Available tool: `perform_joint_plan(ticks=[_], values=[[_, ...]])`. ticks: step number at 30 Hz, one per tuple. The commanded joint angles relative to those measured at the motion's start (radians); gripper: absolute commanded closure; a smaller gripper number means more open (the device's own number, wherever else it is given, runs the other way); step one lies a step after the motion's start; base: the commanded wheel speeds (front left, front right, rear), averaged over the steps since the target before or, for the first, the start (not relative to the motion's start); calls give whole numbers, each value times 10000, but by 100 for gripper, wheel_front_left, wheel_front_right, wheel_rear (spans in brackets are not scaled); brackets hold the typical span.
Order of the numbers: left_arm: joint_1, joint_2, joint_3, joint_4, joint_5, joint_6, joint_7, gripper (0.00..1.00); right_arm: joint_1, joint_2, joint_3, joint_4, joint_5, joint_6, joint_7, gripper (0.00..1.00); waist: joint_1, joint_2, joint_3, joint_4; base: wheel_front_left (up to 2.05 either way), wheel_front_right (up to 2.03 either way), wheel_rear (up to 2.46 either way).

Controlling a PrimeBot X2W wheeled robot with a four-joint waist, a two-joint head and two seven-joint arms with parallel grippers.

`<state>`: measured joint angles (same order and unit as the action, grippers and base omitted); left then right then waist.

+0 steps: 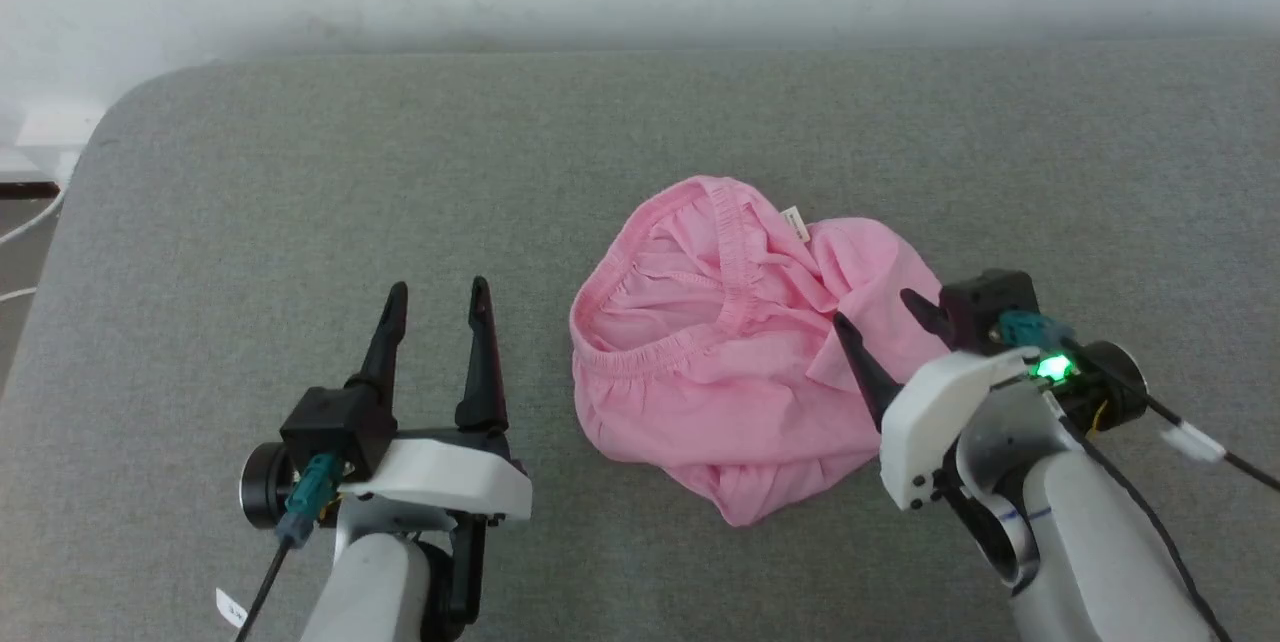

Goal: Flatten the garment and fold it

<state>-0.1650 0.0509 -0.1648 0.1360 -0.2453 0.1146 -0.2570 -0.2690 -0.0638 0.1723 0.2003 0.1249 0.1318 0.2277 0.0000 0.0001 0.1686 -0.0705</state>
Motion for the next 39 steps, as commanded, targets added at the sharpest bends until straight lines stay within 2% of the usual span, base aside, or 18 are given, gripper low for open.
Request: perform_joint_plan(ticks=[1,6,7,8,9,10,19,23,26,27,28,29,30,32,34,39], values=[[-198,-6,-18,-20,53,-58,-47,0,-292,47,-80,187,-212,-11,306,0,0,-1,80,71,0,0,0],[-285,-6,-153,-5,-36,-34,-47,0,-891,123,-259,1141,-783,-11,1527,0,0,-1,255,308,0,0,0],[-298,-6,-191,1,-58,-20,-47,0,-970,127,-312,1280,-764,-11,1714,34,0,-1,280,373,0,0,0],[-301,-6,-214,7,-76,1,-47,0,-1046,129,-357,1348,-751,-11,1790,60,0,-1,299,420,0,0,0],[-296,-6,-222,13,-95,24,-47,0,-1104,130,-374,1395,-746,-11,1833,83,0,-1,308,450,0,0,0],[-285,-6,-222,16,-114,44,-47,0,-1142,131,-403,1421,-685,-11,1852,100,0,-1,314,473,0,0,0],[-243,-6,-185,26,-168,116,-47,0,-1286,134,-1304,1157,-608,-11,1730,100,0,-1,283,501,0,0,0],[-305,-6,-267,30,-161,89,-47,0,-1512,115,-2724,1144,-278,-11,1791,100,0,-1,306,515,0,0,0],[-351,-7,-324,31,-138,51,-47,0,-1697,-423,-4051,1620,-508,-11,1870,100,0,-1,381,557,0,0,0],[-365,-7,-346,46,-123,35,-47,0,-1774,-592,-4470,1865,-561,-11,1782,94,0,-1,408,576,0,0,0],[-376,-7,-369,73,-108,20,-47,0,-1837,-776,-4783,2144,-644,-11,1678,67,0,-1,431,594,0,0,0],[-385,-7,-385,102,-94,5,-47,0,-1888,-952,-5157,2446,-781,-11,1563,13,0,-1,447,607,0,0,0],[-389,-7,-399,126,-86,-8,-47,0,-1924,-1114,-5508,2739,-990,-11,1460,0,0,-1,453,621,0,0,0],[-381,-7,-416,162,-80,-36,-47,0,-2027,-1265,-6119,3159,-1345,-11,1190,0,0,-1,438,638,0,0,0],[-355,-7,-408,189,-85,-43,-47,0,-2166,-1137,-6540,3298,-1389,-11,735,0,0,-1,377,584,0,0,0],[-362,-7,-611,250,-166,-210,-47,0,-1792,-738,-6215,2802,-1222,-11,-564,0,0,-1,116,318,0,0,0]])
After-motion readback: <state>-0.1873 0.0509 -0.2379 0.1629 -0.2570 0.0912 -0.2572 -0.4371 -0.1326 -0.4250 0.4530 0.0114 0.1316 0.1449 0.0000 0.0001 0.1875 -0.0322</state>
